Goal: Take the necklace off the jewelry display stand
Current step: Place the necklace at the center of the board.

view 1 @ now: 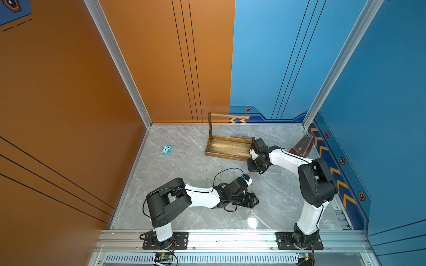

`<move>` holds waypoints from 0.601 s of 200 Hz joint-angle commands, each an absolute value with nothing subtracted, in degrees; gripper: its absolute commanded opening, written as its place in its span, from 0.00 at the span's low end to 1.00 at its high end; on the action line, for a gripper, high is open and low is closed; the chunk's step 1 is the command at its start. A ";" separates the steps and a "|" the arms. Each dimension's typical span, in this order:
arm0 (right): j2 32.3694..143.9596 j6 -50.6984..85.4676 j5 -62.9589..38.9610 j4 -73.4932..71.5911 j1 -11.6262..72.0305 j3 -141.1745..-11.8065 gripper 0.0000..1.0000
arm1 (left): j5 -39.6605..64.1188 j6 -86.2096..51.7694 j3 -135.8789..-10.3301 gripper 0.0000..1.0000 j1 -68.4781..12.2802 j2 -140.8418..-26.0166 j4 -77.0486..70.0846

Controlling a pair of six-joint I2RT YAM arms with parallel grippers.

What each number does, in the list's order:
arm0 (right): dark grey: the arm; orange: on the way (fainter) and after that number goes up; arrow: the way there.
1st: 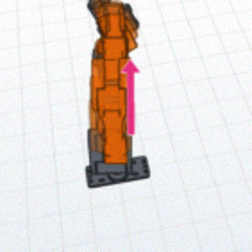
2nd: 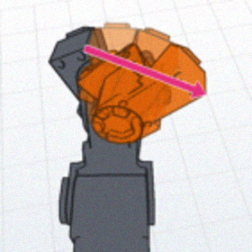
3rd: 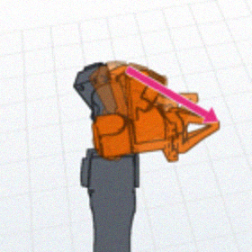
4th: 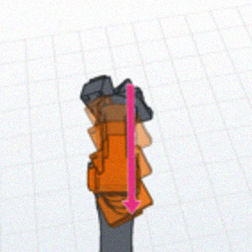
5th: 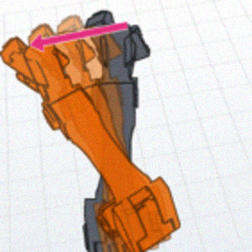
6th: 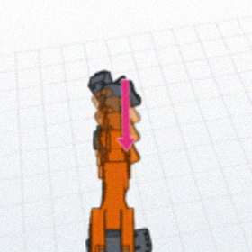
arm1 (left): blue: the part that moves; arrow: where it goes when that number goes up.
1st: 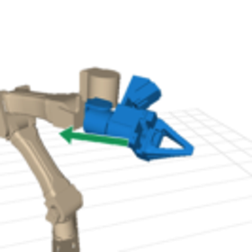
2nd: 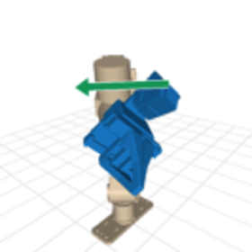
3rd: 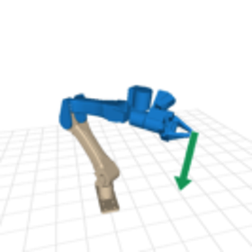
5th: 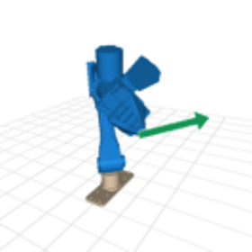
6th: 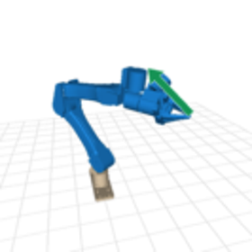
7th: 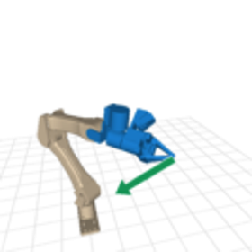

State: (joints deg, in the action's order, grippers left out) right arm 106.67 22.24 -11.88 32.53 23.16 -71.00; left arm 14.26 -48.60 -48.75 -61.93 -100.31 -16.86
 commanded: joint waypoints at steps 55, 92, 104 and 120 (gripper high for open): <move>107.64 21.74 -11.53 34.36 22.50 -72.39 0.34 | 8.71 -45.43 -43.99 0.73 -61.70 -91.70 -15.73; 106.96 21.80 -10.57 34.41 22.50 -72.78 0.47 | 4.91 -45.51 -41.07 0.78 -61.41 -87.90 -15.69; 106.62 21.93 -10.25 34.37 22.50 -72.87 0.52 | 3.28 -45.53 -40.06 0.81 -61.26 -86.38 -15.68; 106.02 21.97 -9.91 34.37 22.50 -72.99 0.55 | 1.39 -45.61 -38.56 0.85 -60.89 -84.40 -15.72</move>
State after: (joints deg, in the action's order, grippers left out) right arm 106.76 21.87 -11.73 32.56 22.81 -71.48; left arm 6.37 -46.39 -40.82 -61.82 -87.61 -16.60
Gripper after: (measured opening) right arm 0.524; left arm 0.840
